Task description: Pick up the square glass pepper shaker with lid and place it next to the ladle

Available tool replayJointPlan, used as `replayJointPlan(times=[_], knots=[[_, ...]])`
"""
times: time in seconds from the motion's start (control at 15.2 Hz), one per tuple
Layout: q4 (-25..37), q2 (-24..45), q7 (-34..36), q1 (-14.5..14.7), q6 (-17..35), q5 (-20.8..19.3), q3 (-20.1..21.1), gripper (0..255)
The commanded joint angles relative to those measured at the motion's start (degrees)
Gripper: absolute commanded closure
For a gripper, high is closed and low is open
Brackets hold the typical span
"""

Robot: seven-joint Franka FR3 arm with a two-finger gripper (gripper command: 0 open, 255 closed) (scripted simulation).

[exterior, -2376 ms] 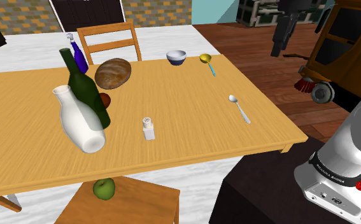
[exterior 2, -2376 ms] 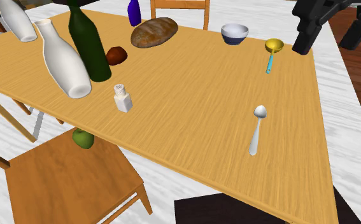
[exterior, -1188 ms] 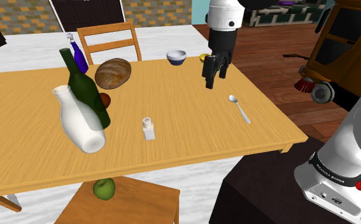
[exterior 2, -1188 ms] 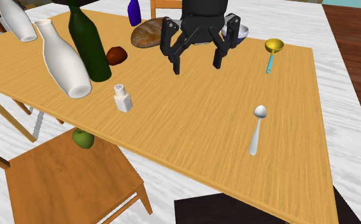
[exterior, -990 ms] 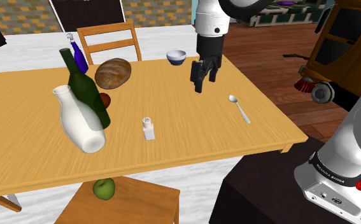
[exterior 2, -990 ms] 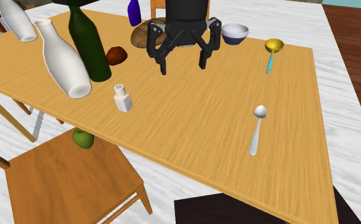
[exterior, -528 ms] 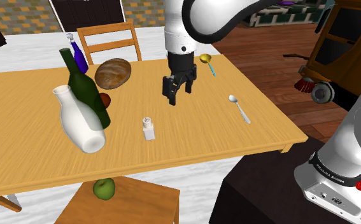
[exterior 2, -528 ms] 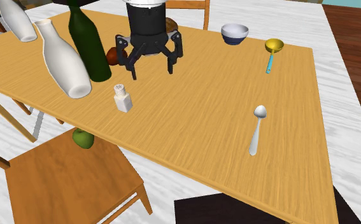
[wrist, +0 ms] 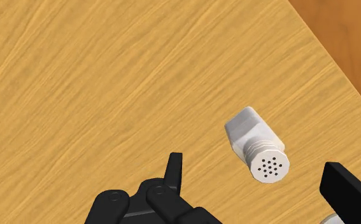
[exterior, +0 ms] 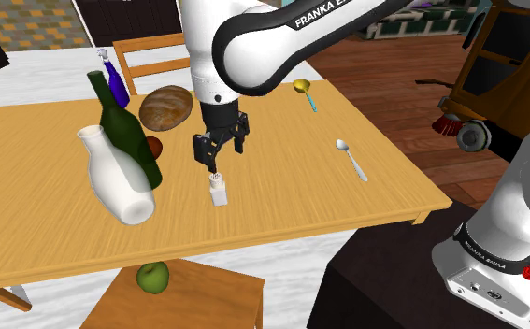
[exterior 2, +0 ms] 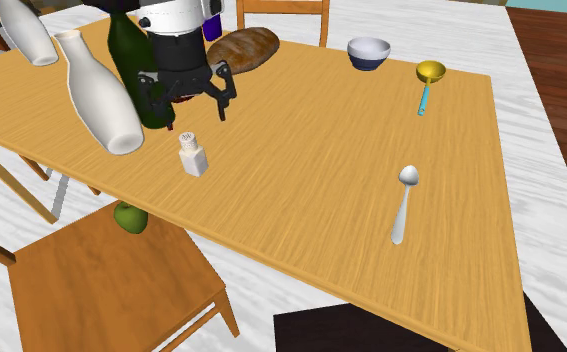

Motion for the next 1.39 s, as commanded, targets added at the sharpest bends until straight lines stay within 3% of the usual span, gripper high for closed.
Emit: replayJointPlan(times=[0.0,0.59,1.06,1.12,1.32], knots=[[5.3,5.0,2.4,2.1,-0.5,-2.5,0.0,0],[4.0,8.6,3.6,3.1,4.1,-4.3,-0.8,0],[4.0,8.6,3.6,3.1,4.1,-4.3,-0.8,0],[4.0,8.6,3.6,3.1,4.1,-4.3,-0.8,255],[4.0,8.6,3.6,3.1,4.1,-4.3,-0.8,255]])
